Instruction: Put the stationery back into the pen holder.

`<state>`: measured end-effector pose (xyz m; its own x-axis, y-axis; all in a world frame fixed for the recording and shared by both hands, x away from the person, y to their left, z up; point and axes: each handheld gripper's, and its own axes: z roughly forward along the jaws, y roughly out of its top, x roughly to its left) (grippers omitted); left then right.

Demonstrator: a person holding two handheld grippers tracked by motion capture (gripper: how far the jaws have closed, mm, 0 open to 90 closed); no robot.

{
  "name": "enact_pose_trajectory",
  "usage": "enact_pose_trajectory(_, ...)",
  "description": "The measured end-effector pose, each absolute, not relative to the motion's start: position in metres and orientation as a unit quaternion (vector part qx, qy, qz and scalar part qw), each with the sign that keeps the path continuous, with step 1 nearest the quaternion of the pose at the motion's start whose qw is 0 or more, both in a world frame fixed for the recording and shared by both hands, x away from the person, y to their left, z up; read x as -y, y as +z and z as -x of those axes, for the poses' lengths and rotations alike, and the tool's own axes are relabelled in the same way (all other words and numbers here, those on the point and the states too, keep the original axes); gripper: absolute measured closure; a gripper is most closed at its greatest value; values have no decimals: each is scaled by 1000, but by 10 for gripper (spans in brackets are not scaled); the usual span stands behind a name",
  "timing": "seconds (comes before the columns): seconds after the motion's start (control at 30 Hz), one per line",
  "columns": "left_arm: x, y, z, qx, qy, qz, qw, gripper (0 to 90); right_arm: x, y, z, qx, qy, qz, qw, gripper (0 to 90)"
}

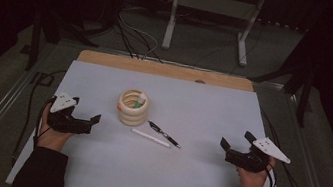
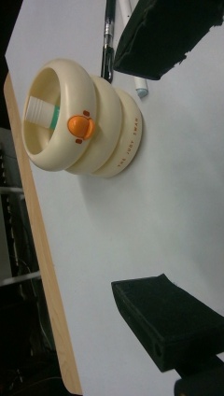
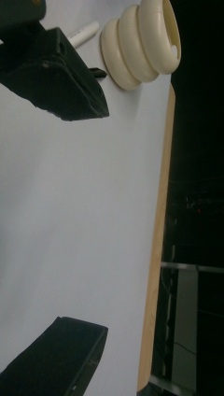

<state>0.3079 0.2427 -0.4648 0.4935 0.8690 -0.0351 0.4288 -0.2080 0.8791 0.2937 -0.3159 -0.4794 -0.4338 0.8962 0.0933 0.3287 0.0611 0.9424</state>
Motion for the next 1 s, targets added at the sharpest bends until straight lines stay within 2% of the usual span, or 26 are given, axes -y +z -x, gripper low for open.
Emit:
enact_pose_trajectory(0.6,-244,-465,-306,-445,250,-734,447,2,299,-451,-320,-696,509,-447,237,0)
enact_pose_trajectory(1.0,-245,-465,-307,-444,250,-735,447,1,272,-444,-340,-736,477,-430,214,0)
